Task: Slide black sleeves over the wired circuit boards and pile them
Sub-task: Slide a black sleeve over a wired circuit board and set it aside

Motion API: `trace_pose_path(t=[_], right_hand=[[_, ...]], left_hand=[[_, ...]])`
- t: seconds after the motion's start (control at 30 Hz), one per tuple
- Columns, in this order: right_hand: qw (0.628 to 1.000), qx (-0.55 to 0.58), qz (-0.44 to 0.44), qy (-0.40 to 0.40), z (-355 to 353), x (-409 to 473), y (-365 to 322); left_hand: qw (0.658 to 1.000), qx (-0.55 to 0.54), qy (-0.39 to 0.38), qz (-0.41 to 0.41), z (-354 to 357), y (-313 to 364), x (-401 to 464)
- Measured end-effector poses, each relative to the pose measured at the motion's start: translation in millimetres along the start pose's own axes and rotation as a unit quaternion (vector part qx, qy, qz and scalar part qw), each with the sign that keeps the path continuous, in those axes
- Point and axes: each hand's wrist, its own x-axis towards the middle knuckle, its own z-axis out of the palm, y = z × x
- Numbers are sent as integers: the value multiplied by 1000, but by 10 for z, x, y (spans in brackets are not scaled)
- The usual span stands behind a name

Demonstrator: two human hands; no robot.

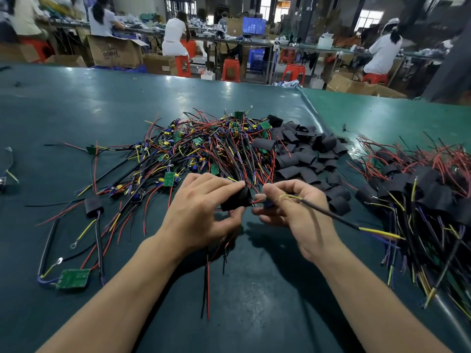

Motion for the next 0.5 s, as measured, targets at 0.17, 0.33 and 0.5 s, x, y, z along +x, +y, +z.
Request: trace_pose_path(t=[0.17,0.33,0.5], right_hand=[[998,17,23,-63,14,0,47],[995,-19,66,-68,-53,19,27],[990,-121,60,-48,-112,13,-18]], left_hand=[[1000,12,4,-2,-5,-4,-2],[1000,-7,9,-2,0,-11,2],[999,-45,5,8,1,11,6]])
